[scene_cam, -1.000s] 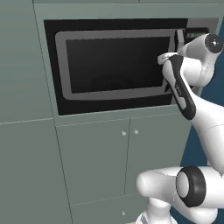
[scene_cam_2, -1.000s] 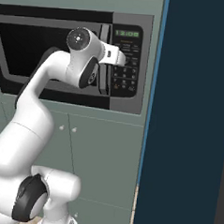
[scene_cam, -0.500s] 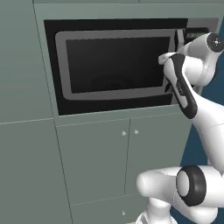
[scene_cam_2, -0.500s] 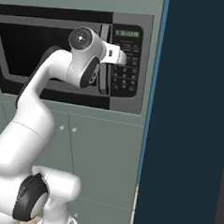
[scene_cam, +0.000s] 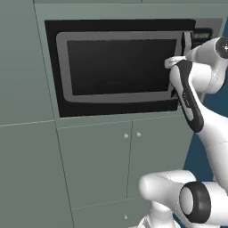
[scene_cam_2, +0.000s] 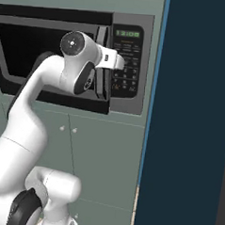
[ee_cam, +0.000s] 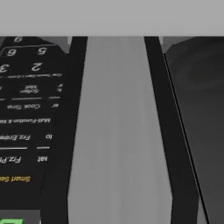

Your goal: Pick the eggplant from the counter and place it in the microwave. Then turn on the microwave.

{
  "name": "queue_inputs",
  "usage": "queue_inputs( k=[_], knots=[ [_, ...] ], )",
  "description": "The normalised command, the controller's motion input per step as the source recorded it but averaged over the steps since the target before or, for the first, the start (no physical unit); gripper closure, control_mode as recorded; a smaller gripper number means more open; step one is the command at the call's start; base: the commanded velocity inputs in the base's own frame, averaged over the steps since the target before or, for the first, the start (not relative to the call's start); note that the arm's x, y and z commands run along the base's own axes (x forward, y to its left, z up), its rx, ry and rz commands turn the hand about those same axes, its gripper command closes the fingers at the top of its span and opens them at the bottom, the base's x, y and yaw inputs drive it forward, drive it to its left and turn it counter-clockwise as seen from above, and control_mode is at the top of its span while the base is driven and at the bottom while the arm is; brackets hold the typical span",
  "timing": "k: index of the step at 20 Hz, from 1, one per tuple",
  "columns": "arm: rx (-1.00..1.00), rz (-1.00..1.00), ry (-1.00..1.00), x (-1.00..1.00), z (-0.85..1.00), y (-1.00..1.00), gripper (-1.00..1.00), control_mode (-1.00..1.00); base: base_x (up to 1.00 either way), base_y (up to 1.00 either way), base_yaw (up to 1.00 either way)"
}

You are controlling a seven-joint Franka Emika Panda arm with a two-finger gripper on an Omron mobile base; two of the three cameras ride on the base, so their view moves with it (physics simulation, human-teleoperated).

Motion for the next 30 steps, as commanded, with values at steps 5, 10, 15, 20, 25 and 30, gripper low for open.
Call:
queue_inputs(
  k=[5, 10, 15, 20, 25, 30],
  knots=[
    [0.0, -0.17, -0.06, -0.71, 0.01, 0.0, 1.0, -1.0, 0.0, 0.0, 0.0],
    [0.0, -0.18, -0.07, -0.8, 0.01, -0.01, 1.0, -1.0, 0.0, 0.0, 0.0],
    [0.0, -0.13, -0.07, -0.85, 0.0, -0.03, 1.0, -1.0, 0.0, 0.0, 0.0],
    [0.0, -0.11, -0.09, -0.91, 0.0, 0.0, 1.0, -1.0, 0.0, 0.0, 0.0],
    [0.0, -0.1, -0.11, -0.94, 0.0, 0.0, 1.0, -1.0, 0.0, 0.0, 0.0],
    [0.0, -0.09, -0.13, -0.95, 0.0, 0.0, 1.0, -1.0, 0.0, 0.0, 0.0]
  ],
)
